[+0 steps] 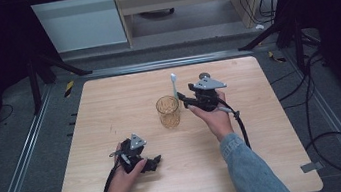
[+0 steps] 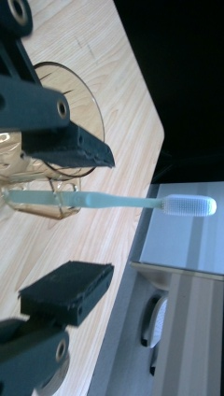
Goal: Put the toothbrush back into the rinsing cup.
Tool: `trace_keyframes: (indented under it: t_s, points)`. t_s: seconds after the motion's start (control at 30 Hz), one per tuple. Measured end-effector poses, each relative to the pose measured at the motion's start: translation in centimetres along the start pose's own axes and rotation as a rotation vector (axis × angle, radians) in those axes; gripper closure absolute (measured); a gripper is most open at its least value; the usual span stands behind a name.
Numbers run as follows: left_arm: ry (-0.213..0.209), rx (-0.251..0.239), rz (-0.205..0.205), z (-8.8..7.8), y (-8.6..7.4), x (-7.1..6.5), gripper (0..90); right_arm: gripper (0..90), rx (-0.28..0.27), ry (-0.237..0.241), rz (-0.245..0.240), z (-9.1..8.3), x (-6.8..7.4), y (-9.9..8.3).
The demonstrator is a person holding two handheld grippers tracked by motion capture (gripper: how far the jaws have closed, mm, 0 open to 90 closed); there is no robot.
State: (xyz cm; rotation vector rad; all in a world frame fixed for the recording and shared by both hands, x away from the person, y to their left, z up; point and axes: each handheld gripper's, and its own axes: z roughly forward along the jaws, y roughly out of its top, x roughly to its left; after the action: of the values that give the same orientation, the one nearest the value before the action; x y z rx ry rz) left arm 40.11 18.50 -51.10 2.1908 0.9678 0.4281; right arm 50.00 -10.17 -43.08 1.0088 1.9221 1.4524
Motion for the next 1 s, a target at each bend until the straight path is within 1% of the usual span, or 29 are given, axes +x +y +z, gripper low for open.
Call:
trace_keyframes:
  t_s: [0.1,0.23,0.3,0.43,0.63,0.7,0.87,1.0]
  points:
    - [0.000,0.000,0.000,0.0,0.0,0.0,0.0,30.5,0.032,-0.003,0.005,-0.5,-0.1,0.3]
    - [0.000,0.000,0.000,0.0,0.0,0.0,0.0,23.8,0.066,-0.002,-0.001,-1.2,-0.2,0.7]
    - [0.000,0.000,0.000,0.0,0.0,0.0,0.0,21.0,0.088,0.007,0.017,-1.5,-0.3,0.8]
    - [0.000,0.000,0.000,0.0,0.0,0.0,0.0,14.9,0.149,0.018,0.038,-2.1,-0.4,1.0]
    - [0.000,0.000,0.000,0.0,0.0,0.0,0.0,9.4,0.230,0.010,0.050,-2.9,-0.4,1.3]
    - [0.000,0.000,0.000,0.0,0.0,0.0,0.0,8.3,0.250,0.007,0.044,-3.2,-0.5,1.3]
    - [0.001,-0.001,-0.001,0.0,0.0,0.0,0.0,8.0,0.266,-0.002,0.018,-4.6,-0.8,1.3]
    - [0.001,-0.001,-0.001,0.0,0.0,0.0,0.0,8.0,0.275,-0.008,0.012,-5.9,-1.2,1.4]
